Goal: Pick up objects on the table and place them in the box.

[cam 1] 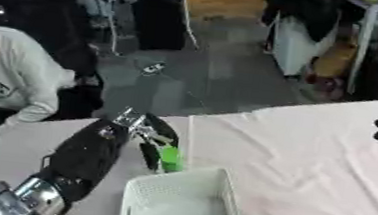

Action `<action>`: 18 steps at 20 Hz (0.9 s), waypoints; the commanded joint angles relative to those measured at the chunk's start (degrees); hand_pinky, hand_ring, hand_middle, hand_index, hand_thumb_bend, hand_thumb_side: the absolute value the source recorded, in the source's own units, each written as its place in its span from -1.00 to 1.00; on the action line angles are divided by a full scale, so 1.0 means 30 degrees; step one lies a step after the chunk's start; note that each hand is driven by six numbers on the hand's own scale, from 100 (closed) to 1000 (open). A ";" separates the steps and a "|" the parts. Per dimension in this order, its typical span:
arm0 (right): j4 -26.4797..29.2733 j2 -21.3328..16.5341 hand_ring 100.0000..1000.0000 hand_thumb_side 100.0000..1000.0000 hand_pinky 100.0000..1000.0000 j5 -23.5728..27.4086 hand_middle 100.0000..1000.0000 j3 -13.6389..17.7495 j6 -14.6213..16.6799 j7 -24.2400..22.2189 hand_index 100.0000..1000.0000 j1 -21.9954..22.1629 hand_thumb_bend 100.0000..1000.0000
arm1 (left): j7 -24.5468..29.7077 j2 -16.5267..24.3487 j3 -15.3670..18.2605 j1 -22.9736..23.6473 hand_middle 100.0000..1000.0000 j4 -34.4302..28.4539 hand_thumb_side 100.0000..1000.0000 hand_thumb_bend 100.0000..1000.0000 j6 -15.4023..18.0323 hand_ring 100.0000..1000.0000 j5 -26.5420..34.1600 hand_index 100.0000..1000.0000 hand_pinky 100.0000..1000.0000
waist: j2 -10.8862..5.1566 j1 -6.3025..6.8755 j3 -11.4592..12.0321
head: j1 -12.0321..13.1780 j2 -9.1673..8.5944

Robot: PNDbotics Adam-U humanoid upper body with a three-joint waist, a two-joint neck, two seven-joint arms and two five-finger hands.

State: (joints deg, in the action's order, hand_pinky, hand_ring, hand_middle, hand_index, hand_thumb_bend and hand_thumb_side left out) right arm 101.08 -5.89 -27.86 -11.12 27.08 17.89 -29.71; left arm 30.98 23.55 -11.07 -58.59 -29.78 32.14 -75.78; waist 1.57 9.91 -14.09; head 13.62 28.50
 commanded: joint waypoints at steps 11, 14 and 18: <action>0.0362 0.0180 -0.07 1.00 -0.35 -0.0031 -0.01 0.0040 0.0010 0.0009 0.01 -0.0356 -1.00 | -0.1433 0.0246 -0.0319 -0.0018 -0.84 -0.0377 0.49 -0.95 0.2367 -1.00 0.0536 -0.32 -1.00 | -0.0256 -0.0117 0.0115 | 0.0088 -0.0252; 0.0352 0.0143 -0.07 1.00 -0.35 -0.0063 -0.01 0.0071 0.0002 0.0031 0.01 -0.0327 -1.00 | -0.1460 0.0414 -0.0262 -0.0098 -0.90 -0.0584 0.47 -0.98 0.2166 -1.00 0.0729 -0.36 -1.00 | -0.0286 -0.0107 0.0196 | -0.0003 -0.0293; 0.0324 0.0048 -0.07 1.00 -0.35 -0.0114 -0.01 0.0120 -0.0018 0.0076 0.01 -0.0265 -1.00 | -0.1449 0.0790 -0.0183 -0.0243 -0.90 -0.1341 0.44 -1.00 0.1864 -1.00 0.1452 -0.37 -1.00 | -0.0353 -0.0105 0.0366 | -0.0095 -0.0348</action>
State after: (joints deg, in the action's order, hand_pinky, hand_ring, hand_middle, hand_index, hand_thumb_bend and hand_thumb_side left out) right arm 101.08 -5.91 -27.94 -11.05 27.06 17.95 -29.71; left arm 25.78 23.38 -12.14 -58.10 -32.29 37.18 -72.25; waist 1.43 9.93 -13.18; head 13.57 28.41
